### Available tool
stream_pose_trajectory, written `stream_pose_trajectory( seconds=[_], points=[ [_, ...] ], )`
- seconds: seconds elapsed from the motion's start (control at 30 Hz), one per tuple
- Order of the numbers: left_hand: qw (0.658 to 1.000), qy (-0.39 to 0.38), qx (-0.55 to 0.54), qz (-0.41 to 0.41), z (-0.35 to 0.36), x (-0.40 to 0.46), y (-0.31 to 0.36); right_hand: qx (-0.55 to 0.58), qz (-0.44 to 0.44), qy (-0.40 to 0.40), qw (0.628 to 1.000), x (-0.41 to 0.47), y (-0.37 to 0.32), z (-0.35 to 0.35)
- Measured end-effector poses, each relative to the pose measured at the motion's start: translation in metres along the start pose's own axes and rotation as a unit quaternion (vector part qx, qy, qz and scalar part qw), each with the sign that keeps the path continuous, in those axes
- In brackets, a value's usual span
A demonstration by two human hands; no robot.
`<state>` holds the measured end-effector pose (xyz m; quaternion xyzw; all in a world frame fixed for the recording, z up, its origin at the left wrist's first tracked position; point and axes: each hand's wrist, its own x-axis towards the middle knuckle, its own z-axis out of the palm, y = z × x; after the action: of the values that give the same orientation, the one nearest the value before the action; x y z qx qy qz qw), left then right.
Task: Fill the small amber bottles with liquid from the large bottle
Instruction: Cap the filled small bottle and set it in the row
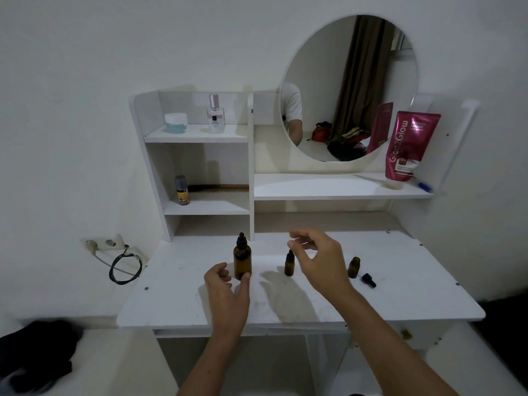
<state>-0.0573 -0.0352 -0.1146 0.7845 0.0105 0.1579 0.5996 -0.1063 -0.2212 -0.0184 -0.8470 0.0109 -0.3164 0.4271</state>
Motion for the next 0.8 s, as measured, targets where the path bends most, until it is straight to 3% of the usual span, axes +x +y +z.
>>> stream_pose_trajectory(
  seconds=[0.1,0.23,0.33,0.47,0.67,0.8],
  points=[
    [0.999,-0.014,-0.012,0.028,0.007,-0.021,0.004,0.008,0.042,0.046,0.998,-0.016,0.02,-0.028],
    [0.994,-0.101,0.0,0.05,0.028,-0.043,0.009,-0.018,0.14,0.094,0.986,-0.043,0.059,-0.047],
    [0.98,-0.184,0.015,0.077,0.051,-0.051,0.015,-0.053,0.201,0.088,0.974,-0.06,0.088,-0.046],
    [0.961,-0.261,0.031,0.086,0.082,-0.055,0.029,-0.119,0.21,0.068,0.968,-0.072,0.113,-0.039],
    [0.96,-0.255,0.067,0.095,0.122,-0.051,0.04,-0.151,0.188,0.06,0.969,-0.069,0.122,-0.032],
    [0.967,-0.227,0.07,0.097,0.138,-0.047,0.044,-0.096,0.2,0.09,0.971,-0.072,0.122,-0.041]
  ],
)
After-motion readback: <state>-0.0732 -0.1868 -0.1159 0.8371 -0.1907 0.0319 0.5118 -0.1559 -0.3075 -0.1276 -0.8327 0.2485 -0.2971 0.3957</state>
